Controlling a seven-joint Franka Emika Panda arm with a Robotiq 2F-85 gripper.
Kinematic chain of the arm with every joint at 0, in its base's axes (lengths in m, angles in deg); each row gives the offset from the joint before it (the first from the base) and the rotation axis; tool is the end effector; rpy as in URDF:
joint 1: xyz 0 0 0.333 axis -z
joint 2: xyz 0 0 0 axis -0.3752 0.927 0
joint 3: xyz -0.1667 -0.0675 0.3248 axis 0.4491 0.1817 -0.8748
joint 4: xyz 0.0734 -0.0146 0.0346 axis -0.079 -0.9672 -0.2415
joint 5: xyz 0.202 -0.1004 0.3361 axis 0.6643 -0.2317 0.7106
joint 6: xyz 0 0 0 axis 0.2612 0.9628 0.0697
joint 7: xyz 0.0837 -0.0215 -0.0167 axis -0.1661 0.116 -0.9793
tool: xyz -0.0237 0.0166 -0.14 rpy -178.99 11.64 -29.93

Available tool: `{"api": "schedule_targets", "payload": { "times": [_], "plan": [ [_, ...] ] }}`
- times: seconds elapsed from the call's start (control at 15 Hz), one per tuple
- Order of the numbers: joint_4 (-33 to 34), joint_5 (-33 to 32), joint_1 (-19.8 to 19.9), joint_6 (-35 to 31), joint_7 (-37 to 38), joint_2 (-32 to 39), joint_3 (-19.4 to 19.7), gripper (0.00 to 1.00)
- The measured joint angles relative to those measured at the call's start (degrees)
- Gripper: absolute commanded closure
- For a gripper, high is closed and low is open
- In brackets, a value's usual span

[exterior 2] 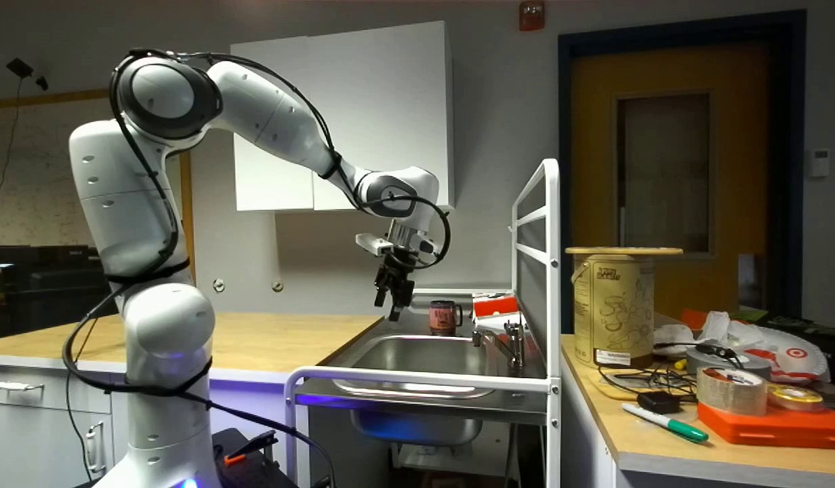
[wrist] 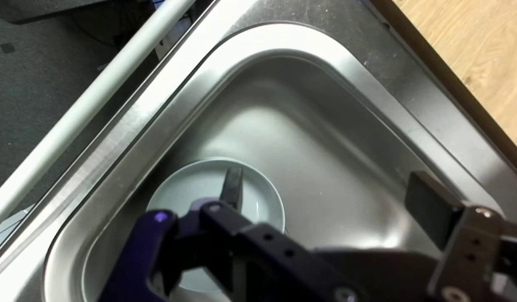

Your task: Place the brown mug in the sink

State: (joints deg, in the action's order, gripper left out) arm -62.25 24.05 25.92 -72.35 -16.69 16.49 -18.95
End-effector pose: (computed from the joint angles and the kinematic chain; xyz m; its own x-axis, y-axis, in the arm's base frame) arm 0.4341 -0.0977 0.4397 0.9412 -0.2574 -0.2187 -0.3003 -0.9340 -0.1934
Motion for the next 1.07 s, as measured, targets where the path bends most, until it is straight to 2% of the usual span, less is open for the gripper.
{"api": "schedule_targets", "payload": {
  "times": [0.27, 0.47, 1.07],
  "plan": [
    [1.29, 0.0, 0.16, 0.09, 0.25, 0.78, -0.63, 0.0],
    [5.58, 0.0, 0.13, 0.79, 1.62, 2.72, -1.89, 0.0],
    [32.59, 0.0, -1.35, 10.88, 9.92, 17.8, -6.88, 0.0]
  ]
}}
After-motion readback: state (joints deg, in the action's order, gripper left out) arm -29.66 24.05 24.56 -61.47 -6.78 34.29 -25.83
